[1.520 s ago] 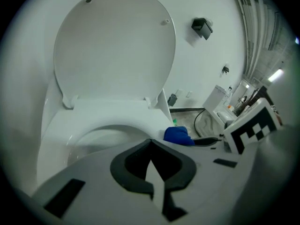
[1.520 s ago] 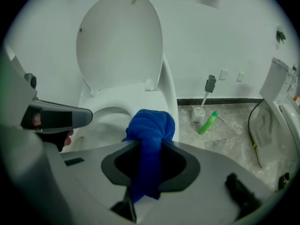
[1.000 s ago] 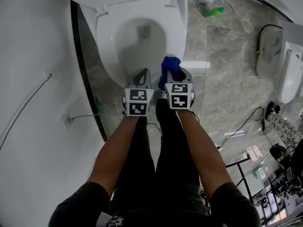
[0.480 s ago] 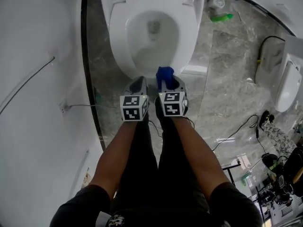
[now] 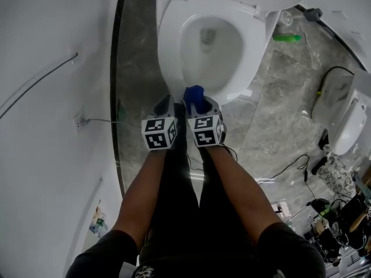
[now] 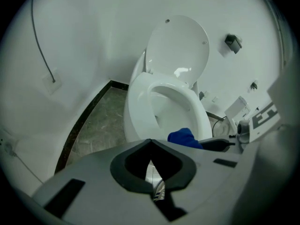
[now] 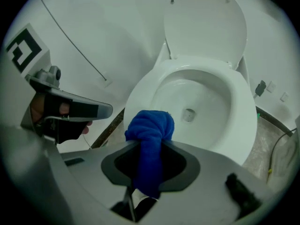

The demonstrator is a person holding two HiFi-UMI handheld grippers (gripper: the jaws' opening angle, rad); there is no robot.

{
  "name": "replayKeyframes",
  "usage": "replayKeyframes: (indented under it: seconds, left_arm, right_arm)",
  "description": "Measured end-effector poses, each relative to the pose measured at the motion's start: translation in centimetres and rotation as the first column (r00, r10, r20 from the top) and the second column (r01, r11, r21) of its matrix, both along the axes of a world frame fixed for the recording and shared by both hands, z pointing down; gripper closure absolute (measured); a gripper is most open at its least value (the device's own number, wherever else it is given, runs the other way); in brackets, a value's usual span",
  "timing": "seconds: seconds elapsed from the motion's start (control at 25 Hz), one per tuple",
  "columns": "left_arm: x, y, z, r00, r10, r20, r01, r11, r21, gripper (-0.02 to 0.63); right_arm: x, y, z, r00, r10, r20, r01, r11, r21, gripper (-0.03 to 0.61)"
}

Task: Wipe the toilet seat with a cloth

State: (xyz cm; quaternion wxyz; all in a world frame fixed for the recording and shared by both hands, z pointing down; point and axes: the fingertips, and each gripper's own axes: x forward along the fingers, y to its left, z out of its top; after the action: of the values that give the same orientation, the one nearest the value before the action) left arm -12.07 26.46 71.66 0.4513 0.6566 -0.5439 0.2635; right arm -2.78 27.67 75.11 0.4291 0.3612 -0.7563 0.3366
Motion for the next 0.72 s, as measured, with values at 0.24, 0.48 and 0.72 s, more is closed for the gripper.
replayKeyframes:
  seconds: [0.24, 0.48, 0.72]
  left_arm:
    - [-2.4, -1.9, 0.0, 0.997, -0.077, -0.008, 0.077, 0.997, 0.006, 0.604]
    - [-4.6, -5.3, -0.2, 0.997, -0.005, 0.077, 0.001, 0.999, 0.051, 0.604]
    - [-6.2, -10.6, 0.2, 0.998, -0.063, -0.027, 0.064, 0.996, 0.060, 0.604]
  right_arm:
    - [-3.8, -2.1, -0.2, 0.997, -0.067, 0.031, 0.068, 0.998, -0.006, 0.482]
    - [-6.5, -6.2, -0.2, 0.997, -0.057, 0.057, 0.057, 0.998, 0.006, 0.480]
    - [-8.1, -12.0, -0.3, 0.996, -0.012, 0.084, 0.009, 0.999, 0.034, 0.480]
